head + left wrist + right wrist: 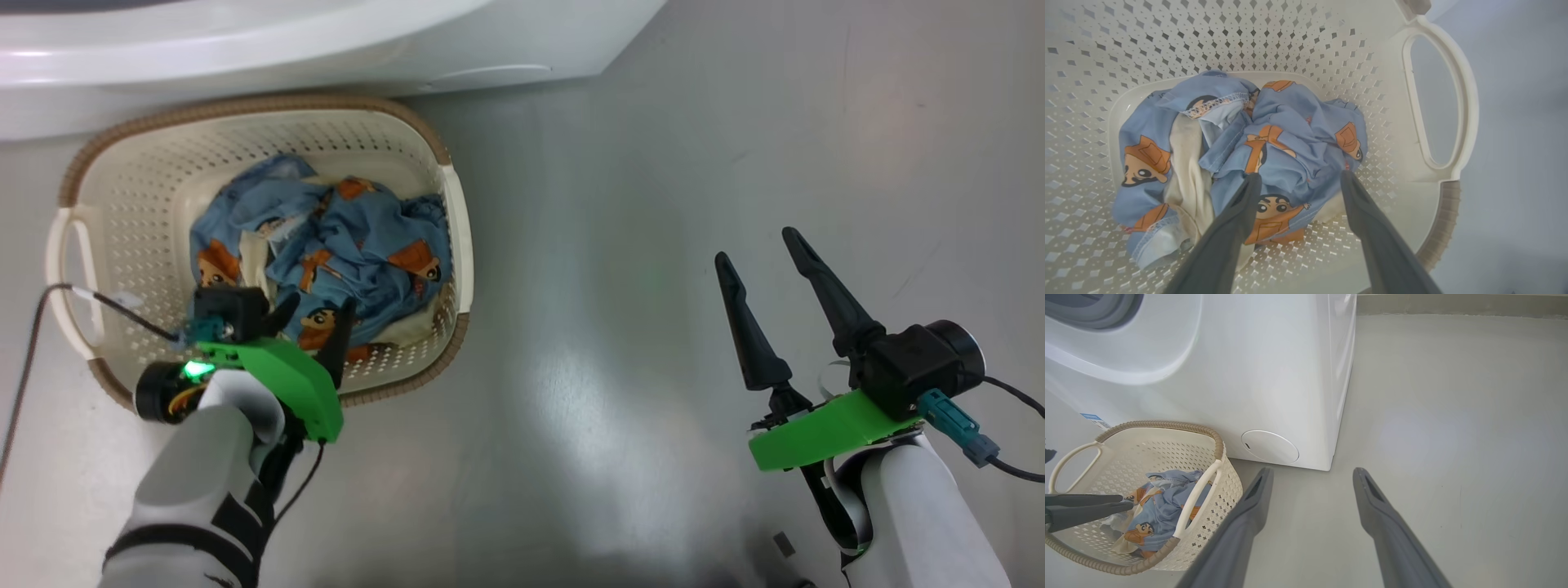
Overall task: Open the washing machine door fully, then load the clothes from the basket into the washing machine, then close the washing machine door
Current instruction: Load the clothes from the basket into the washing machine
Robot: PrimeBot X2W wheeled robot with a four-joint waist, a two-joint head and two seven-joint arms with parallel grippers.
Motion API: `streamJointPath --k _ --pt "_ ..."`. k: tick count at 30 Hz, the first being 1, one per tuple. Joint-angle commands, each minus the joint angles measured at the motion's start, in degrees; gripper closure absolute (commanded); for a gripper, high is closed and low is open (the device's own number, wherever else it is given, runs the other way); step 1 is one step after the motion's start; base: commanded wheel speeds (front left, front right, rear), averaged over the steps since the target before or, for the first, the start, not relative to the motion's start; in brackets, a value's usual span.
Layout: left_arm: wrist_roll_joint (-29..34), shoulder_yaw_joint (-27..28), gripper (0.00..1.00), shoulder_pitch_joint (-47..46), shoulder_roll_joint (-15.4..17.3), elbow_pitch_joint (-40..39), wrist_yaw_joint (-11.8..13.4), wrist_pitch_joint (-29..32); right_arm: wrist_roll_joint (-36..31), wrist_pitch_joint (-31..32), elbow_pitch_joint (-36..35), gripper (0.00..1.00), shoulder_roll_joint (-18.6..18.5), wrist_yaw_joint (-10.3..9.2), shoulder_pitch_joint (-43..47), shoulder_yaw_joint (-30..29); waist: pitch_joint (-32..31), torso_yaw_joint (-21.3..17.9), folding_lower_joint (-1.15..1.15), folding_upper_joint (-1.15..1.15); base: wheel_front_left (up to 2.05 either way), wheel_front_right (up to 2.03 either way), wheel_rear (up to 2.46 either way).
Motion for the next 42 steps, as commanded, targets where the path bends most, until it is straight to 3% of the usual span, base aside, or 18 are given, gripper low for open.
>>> streamJointPath --k 1,24,42 --pt "-1.21 -0.05 0.00 -0.58 2.64 0.40 -0.13 -0.22 -0.88 -0.68 -1.31 0.00 0.13 0.51 0.83 1.58 2.21 -0.71 -0.01 0.00 0.00 0.00 0.00" --pt "-13.03 -12.72 0.00 -6.50 5.45 3.39 -0.13 -0.05 -1.24 -0.68 -2.92 0.00 -1.41 0.51 2.49 1.72 6.45 -0.84 -0.01 0.00 0.00 0.00 0.00" --pt "-14.66 -18.35 0.00 -10.79 6.04 5.87 -0.13 -0.31 -1.18 -0.68 -5.00 0.00 -1.47 0.51 3.76 0.22 8.90 -2.16 -0.01 0.00 0.00 0.00 0.00"
